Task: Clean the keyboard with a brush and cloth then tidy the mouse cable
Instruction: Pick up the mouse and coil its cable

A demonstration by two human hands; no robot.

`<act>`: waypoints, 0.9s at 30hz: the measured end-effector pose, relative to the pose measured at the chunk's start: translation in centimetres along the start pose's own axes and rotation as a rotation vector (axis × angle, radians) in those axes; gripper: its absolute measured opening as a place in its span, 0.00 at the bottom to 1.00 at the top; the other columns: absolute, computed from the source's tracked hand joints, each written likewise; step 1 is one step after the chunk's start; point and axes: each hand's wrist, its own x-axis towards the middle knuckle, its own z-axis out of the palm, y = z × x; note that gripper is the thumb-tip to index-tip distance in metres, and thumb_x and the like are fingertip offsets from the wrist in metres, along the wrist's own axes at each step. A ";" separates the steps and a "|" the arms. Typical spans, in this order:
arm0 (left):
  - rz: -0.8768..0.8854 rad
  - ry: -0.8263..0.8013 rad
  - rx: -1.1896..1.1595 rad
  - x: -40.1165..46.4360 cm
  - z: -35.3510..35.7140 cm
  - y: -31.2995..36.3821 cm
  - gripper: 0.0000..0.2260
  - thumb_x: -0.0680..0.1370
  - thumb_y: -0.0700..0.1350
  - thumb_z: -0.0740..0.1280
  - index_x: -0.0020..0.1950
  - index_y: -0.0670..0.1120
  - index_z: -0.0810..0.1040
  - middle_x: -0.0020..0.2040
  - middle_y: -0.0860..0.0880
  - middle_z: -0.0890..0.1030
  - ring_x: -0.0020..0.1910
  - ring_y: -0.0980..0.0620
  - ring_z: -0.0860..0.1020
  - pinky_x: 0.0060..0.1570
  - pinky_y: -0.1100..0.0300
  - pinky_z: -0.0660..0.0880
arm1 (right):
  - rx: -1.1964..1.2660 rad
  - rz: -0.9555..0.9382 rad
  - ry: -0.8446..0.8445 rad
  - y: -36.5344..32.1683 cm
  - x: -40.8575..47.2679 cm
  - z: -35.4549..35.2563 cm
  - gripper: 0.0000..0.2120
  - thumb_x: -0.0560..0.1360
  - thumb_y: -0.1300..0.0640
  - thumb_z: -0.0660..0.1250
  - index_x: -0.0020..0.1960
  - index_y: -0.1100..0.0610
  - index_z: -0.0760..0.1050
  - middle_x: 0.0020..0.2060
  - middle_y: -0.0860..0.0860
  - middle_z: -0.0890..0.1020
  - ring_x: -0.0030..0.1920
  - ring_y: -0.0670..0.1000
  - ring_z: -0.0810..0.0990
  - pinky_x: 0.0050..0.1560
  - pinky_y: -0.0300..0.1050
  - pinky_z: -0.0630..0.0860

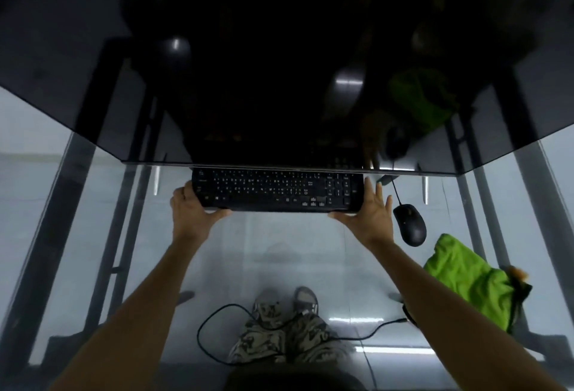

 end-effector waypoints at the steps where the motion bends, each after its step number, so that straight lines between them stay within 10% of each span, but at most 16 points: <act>1: 0.005 0.001 0.008 0.4 0.1 0.1 0.45 0.59 0.53 0.81 0.69 0.38 0.64 0.62 0.36 0.70 0.62 0.37 0.65 0.63 0.43 0.65 | 0.016 0.014 0.015 -0.1 0.4 -0.1 0.52 0.64 0.33 0.72 0.76 0.57 0.54 0.73 0.56 0.66 0.77 0.58 0.54 0.76 0.59 0.46; 13: -0.065 0.002 0.096 -0.9 0.9 2.8 0.51 0.67 0.61 0.74 0.76 0.35 0.51 0.74 0.34 0.58 0.72 0.35 0.58 0.71 0.41 0.58 | 0.005 -0.024 0.052 1.0 0.8 -0.9 0.41 0.71 0.38 0.70 0.75 0.59 0.60 0.74 0.60 0.64 0.76 0.60 0.56 0.75 0.57 0.55; 17: 0.322 -0.034 0.149 -7.4 4.7 6.0 0.30 0.79 0.55 0.60 0.75 0.40 0.60 0.76 0.37 0.57 0.74 0.38 0.56 0.73 0.42 0.54 | -0.106 -0.081 0.343 4.9 -1.4 -3.7 0.24 0.73 0.52 0.72 0.65 0.62 0.75 0.68 0.63 0.72 0.68 0.65 0.68 0.63 0.63 0.71; 21: 0.680 -0.223 0.288 -10.3 9.9 9.6 0.25 0.79 0.54 0.53 0.70 0.41 0.70 0.73 0.39 0.66 0.70 0.39 0.66 0.69 0.41 0.64 | -0.070 0.010 0.338 8.6 -3.8 -4.3 0.27 0.72 0.52 0.74 0.67 0.62 0.73 0.66 0.63 0.72 0.65 0.65 0.70 0.61 0.62 0.73; 27: 0.765 -0.315 0.428 -10.7 14.8 14.5 0.25 0.80 0.53 0.53 0.70 0.39 0.68 0.70 0.39 0.69 0.70 0.39 0.67 0.69 0.43 0.64 | -0.013 0.073 0.336 11.2 -5.8 -3.2 0.28 0.70 0.51 0.73 0.65 0.65 0.73 0.53 0.62 0.78 0.51 0.65 0.77 0.49 0.56 0.75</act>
